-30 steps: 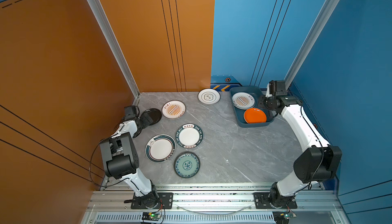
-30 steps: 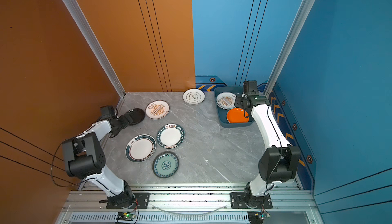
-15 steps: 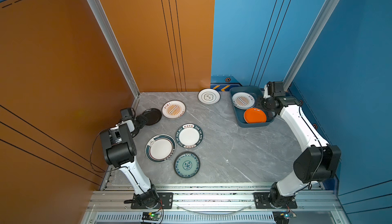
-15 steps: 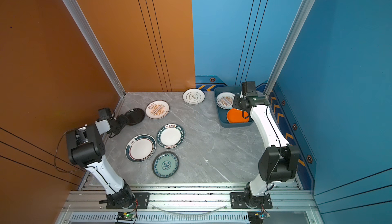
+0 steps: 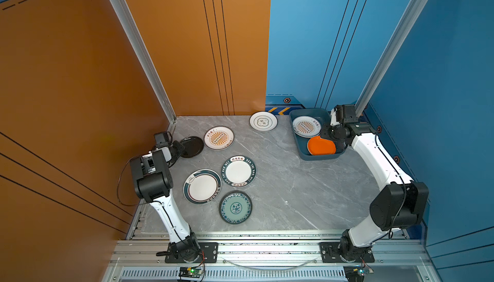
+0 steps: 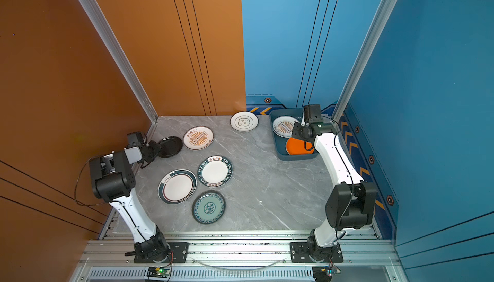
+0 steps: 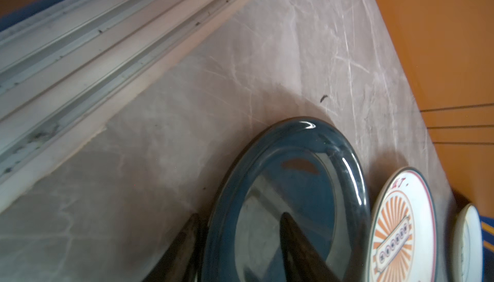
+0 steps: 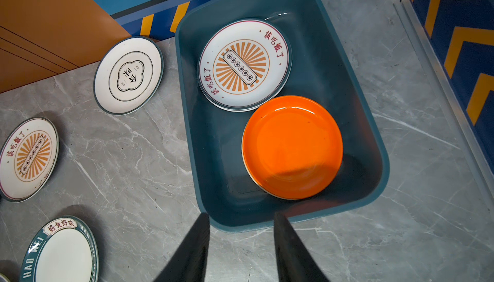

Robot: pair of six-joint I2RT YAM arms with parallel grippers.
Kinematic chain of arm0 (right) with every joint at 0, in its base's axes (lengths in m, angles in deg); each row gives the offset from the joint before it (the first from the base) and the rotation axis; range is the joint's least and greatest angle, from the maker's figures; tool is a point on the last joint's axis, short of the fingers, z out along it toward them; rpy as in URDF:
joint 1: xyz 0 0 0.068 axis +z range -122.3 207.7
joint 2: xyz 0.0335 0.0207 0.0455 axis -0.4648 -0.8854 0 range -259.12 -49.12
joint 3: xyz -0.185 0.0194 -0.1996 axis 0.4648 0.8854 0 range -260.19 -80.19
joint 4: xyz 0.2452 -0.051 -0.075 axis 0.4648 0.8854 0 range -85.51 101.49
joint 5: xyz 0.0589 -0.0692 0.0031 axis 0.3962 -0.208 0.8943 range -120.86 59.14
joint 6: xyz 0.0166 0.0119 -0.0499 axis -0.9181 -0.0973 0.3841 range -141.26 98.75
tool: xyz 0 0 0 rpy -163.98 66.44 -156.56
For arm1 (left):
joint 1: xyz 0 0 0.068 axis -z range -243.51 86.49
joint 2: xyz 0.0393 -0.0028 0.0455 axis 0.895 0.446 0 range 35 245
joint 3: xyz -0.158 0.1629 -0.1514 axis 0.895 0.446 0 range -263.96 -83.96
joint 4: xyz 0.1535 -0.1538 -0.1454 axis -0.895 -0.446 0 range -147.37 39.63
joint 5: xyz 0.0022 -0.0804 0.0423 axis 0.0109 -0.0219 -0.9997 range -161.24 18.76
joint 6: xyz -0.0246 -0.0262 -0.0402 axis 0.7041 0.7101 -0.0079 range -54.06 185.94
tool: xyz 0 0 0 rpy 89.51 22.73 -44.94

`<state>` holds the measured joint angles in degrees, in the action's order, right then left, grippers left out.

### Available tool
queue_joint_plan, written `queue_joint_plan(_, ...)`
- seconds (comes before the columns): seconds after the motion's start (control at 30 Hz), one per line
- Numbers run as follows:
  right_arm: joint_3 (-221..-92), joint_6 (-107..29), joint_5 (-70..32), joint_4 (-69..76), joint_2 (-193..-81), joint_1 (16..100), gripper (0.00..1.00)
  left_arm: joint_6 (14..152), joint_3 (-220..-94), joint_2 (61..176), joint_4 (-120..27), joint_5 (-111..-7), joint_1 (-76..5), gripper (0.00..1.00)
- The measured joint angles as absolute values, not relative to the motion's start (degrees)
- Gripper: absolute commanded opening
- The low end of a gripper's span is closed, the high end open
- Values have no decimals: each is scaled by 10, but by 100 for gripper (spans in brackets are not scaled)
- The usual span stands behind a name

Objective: Place the plates into the plastic bin on the countertop
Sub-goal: Pick up the plate from the top-left of the table.

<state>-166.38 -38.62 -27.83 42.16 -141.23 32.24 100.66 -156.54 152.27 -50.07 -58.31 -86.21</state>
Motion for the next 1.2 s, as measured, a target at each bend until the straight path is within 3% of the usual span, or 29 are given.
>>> queue_joint_plan(0.2,-1658,-386,-278,418,-1412,323,42,1017,-1564,1532,-486,-572,-859,16)
queue_joint_plan(0.5,-1657,-386,-278,418,-1412,332,42,1033,-1553,1536,-454,-542,-859,0)
queue_joint_plan(0.97,-1654,-386,-257,418,-1412,358,44,1044,-1469,1474,-428,-526,-860,0)
queue_joint_plan(1.1,-1654,-391,-214,417,-1412,371,51,1044,-1421,1422,-440,-528,-861,0)
queue_joint_plan(1.2,-1653,-403,-169,404,-1413,383,63,1044,-1390,1374,-459,-528,-860,0)
